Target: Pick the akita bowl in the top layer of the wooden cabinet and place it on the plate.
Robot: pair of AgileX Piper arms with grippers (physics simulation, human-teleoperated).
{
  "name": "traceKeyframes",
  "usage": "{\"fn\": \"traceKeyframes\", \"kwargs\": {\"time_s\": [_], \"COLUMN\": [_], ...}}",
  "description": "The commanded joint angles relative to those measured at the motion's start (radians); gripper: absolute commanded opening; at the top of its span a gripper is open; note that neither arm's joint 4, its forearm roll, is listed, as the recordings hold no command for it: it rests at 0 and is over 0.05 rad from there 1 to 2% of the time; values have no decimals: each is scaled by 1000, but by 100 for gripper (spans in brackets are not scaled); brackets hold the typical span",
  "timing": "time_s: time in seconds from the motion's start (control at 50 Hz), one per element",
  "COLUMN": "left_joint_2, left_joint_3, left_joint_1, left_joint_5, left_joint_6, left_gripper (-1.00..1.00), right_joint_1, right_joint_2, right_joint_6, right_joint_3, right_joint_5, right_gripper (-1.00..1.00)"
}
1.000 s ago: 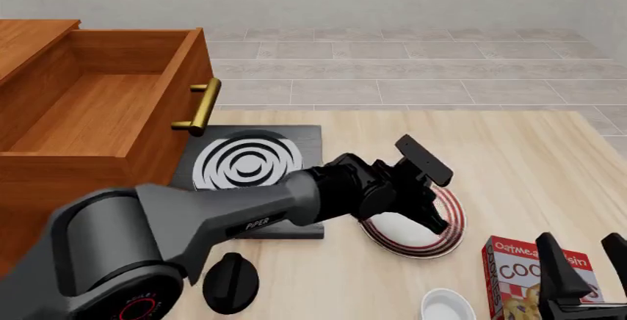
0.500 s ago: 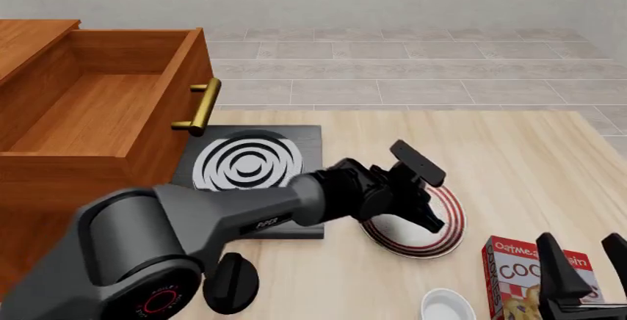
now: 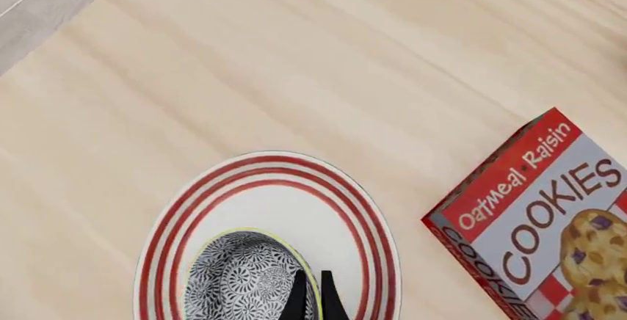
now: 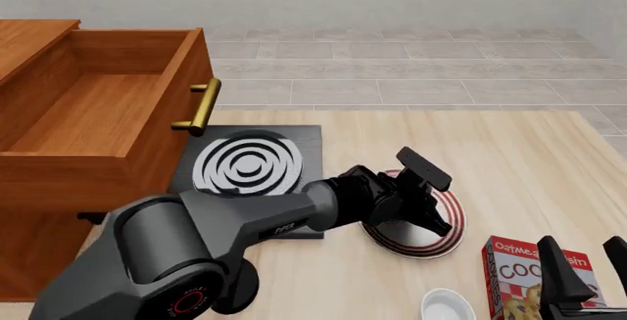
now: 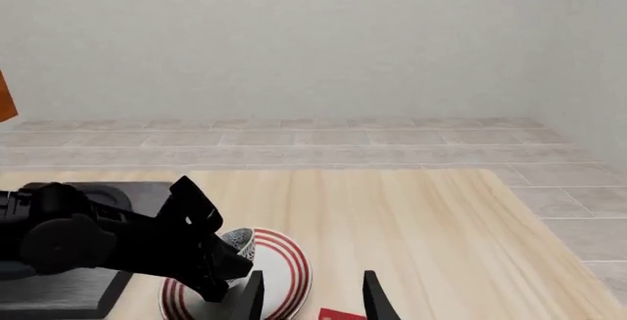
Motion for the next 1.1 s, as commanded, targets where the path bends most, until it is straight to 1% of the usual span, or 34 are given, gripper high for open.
{"fn": "traceKeyframes", "kwargs": {"time_s": [0.02, 0.24, 0.3, 0.36, 0.42, 0.44, 0.48, 0.5, 0.86, 1.1], "left_joint_2": [14, 13, 13, 15, 18, 27, 22, 22, -5, -48], "left_joint_3": [-14, 3, 9, 8, 3, -8, -1, -1, -17, -6], "left_joint_1": [1, 3, 4, 6, 6, 8, 1, 2, -8, -24], "left_joint_5": [-7, -18, -23, -22, -17, -7, -13, -11, 16, 20], "left_joint_6": [-5, -13, -14, -15, -29, -54, -50, -51, -66, -69], "left_gripper": [-100, -100, -100, -100, -100, -100, -100, 100, 100, 100], "right_joint_1": [1, 2, 2, 2, 2, 2, 2, 1, 2, 1], "right_joint_2": [-4, 1, 71, 118, 145, 135, 134, 133, 133, 134], "right_joint_6": [-1, -3, -3, -4, -3, -3, -3, -3, -3, -3], "right_joint_3": [1, -1, -1, -1, -1, -1, -1, -1, -1, -1], "right_joint_5": [3, 0, -70, -116, -143, -133, -131, -131, -131, -131], "right_gripper": [100, 100, 100, 100, 100, 100, 100, 100, 100, 100]}}
